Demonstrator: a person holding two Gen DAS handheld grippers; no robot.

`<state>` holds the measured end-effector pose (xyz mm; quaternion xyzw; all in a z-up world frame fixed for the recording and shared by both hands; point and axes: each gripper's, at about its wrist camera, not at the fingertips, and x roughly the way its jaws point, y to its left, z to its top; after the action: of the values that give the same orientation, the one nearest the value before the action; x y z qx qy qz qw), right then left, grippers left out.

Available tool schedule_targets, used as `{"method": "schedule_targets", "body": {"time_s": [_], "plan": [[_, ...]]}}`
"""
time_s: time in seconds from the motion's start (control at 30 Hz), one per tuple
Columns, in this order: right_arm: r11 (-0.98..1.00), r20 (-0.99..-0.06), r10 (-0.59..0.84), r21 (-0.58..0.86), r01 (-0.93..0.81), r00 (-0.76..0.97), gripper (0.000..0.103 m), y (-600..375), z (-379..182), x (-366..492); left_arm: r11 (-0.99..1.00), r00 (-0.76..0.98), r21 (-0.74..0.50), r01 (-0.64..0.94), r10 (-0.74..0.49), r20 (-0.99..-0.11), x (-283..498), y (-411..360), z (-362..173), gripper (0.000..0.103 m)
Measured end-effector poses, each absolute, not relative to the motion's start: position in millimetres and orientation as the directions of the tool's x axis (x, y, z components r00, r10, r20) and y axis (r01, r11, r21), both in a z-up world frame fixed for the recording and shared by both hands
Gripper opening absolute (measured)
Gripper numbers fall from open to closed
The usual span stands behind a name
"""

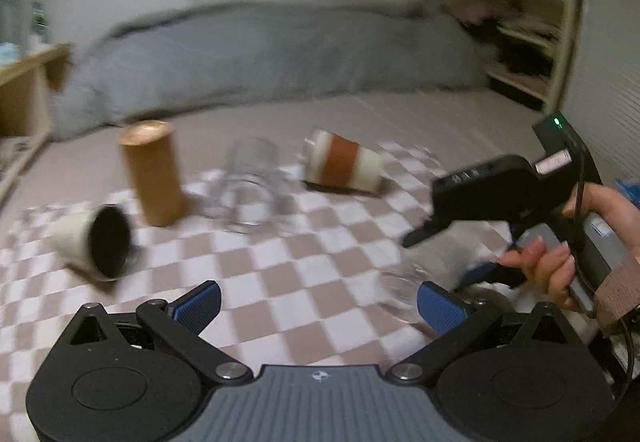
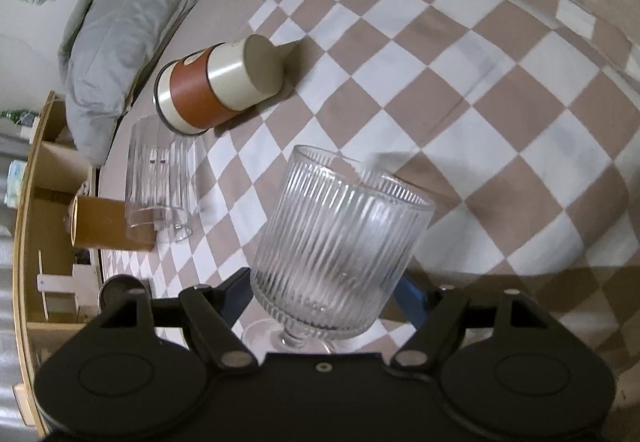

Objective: Flip cup upright
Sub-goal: 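Lift the ribbed glass with the right tool and rotate it upright, then grasp the glass stem with the left tool while the right tool holds the rim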

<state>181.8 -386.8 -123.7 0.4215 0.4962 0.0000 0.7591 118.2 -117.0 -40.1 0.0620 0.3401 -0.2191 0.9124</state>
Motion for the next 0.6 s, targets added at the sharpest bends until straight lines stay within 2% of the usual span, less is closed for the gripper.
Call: {"method": "schedule_targets", "body": {"time_s": [0.13,0.23,0.3,0.4,0.53,0.6], "plan": [[0.611,-0.739,0.442,0.663,0.432,0.508,0.079,-395,-126,180,0.828,0.572,-0.088,0.554,-0.455,-0.683,143,-137,-53,0.092],[0.607,-0.734,0.443,0.668,0.430,0.515,0.080,-399,-125,177,0.747,0.493,-0.079,0.660,-0.511,-0.705,160,-156,-65,0.079],[0.616,-0.731,0.428,0.666,0.421,0.531,0.082,-401,-122,176,0.682,0.451,-0.041,0.730,-0.526,-0.721,168,-171,-72,0.065],[0.616,-0.721,0.426,0.673,0.409,0.546,0.082,-406,-120,175,0.616,0.386,-0.016,0.787,-0.514,-0.766,179,-193,-83,0.052],[0.596,-0.705,0.450,0.694,0.403,0.549,0.081,-412,-123,174,0.556,0.321,0.017,0.831,-0.456,-0.830,186,-215,-95,0.045],[0.589,-0.700,0.459,0.701,0.402,0.548,0.080,-415,-123,173,0.540,0.310,0.038,0.841,-0.423,-0.851,191,-224,-100,0.038]]}}
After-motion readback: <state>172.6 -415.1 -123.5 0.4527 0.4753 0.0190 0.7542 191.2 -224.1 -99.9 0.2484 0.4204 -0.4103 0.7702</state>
